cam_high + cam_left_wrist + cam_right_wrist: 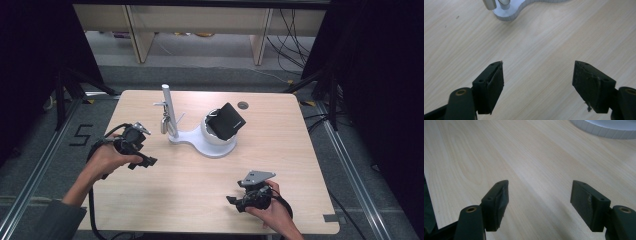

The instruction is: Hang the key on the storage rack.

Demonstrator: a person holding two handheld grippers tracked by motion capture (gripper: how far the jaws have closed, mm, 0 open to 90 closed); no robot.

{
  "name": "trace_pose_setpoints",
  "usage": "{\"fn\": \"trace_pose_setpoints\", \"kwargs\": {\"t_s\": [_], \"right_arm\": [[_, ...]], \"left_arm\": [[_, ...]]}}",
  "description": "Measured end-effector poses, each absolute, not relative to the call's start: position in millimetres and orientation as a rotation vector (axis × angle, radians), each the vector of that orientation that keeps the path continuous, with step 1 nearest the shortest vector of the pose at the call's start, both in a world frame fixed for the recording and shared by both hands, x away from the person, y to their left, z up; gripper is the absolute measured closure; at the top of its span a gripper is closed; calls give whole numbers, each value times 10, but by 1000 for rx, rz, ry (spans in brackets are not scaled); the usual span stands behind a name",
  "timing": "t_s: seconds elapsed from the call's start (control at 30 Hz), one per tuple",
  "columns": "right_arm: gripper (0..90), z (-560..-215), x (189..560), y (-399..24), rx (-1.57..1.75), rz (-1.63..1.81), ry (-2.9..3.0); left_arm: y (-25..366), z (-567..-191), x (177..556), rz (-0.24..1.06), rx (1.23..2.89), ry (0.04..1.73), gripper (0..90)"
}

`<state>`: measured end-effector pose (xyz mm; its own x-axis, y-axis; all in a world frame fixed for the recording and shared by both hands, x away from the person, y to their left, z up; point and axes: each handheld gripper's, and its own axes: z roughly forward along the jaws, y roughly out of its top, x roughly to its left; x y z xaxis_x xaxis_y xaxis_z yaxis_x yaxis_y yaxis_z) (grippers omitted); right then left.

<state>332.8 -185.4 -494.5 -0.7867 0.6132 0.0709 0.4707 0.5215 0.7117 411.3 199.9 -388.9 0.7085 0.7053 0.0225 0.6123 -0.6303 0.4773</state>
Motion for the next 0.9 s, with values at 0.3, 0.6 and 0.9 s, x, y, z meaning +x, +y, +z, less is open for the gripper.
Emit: {"fn": "trace_pose_setpoints", "kwargs": {"t_s": [0.3,0.6,0.9], "right_arm": [[319,-4943,3333,-1821,906,1098,2590],[319,-4942,3333,-1821,926,1093,2589],[318,-4962,3348,-1808,923,1088,2587]], "left_arm": [[1957,-3961,3928,305,2490,945,219],[1929,-4116,3725,286,2428,922,214],[1838,-4356,3498,283,2439,869,203]]}}
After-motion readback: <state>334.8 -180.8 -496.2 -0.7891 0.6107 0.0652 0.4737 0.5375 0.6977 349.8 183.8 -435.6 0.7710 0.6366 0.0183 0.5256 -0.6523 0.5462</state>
